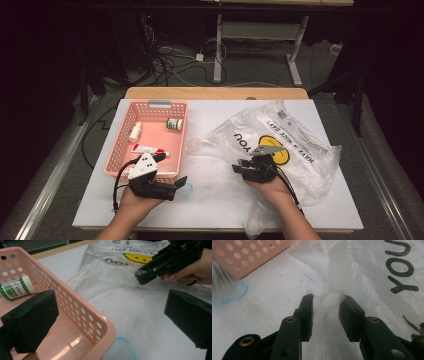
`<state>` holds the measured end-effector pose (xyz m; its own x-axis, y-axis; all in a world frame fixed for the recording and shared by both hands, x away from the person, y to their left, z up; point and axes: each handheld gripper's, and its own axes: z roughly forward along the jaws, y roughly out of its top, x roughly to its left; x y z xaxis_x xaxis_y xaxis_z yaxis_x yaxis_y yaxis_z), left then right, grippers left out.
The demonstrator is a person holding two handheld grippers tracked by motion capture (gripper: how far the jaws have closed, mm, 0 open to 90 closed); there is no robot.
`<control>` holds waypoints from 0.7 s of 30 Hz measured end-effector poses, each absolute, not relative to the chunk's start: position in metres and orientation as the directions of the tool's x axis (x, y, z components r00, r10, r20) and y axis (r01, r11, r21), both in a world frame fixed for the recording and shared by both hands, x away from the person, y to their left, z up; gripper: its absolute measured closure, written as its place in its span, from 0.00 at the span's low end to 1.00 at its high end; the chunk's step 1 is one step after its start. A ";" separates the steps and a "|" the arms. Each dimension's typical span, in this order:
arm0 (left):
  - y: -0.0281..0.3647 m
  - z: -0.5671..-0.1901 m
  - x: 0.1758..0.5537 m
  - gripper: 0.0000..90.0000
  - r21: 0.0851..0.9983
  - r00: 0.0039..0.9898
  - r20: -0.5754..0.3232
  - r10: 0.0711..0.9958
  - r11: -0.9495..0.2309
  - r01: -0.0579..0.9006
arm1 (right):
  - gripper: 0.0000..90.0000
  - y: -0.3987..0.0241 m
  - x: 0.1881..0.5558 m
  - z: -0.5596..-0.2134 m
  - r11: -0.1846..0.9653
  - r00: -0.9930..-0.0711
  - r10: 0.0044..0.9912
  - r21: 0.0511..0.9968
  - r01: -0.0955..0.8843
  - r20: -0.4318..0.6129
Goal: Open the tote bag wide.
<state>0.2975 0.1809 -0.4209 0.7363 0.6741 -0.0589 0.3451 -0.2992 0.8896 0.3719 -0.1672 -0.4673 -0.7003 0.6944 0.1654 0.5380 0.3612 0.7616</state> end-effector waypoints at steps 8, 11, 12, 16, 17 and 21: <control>0.181 -0.421 0.297 0.00 0.890 0.737 -0.057 0.673 -0.301 0.343 | 0.70 -0.175 0.371 -0.461 0.332 -0.698 0.694 0.782 0.528 0.176; 0.180 -0.421 0.298 0.00 0.889 0.738 -0.057 0.673 -0.302 0.344 | 0.64 -0.173 0.369 -0.463 0.354 -0.708 0.686 0.774 0.525 0.166; 0.180 -0.421 0.297 0.00 0.889 0.738 -0.056 0.673 -0.303 0.344 | 0.64 -0.172 0.369 -0.464 0.364 -0.714 0.681 0.771 0.522 0.162; 0.180 -0.420 0.297 0.00 0.890 0.738 -0.055 0.673 -0.302 0.342 | 0.63 -0.170 0.367 -0.463 0.364 -0.718 0.677 0.776 0.516 0.160; 0.181 -0.420 0.297 0.00 0.890 0.737 -0.056 0.674 -0.300 0.342 | 0.63 -0.171 0.366 -0.461 0.359 -0.719 0.676 0.779 0.514 0.162; 0.180 -0.420 0.297 0.00 0.889 0.738 -0.057 0.672 -0.303 0.344 | 0.63 -0.172 0.364 -0.459 0.359 -0.713 0.686 0.785 0.505 0.145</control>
<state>0.2971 0.1801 -0.4205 0.7382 0.6722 -0.0565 0.3437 -0.3028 0.8889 0.3643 -0.1720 -0.4589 -0.7129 0.6861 0.1452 0.5050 0.3586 0.7851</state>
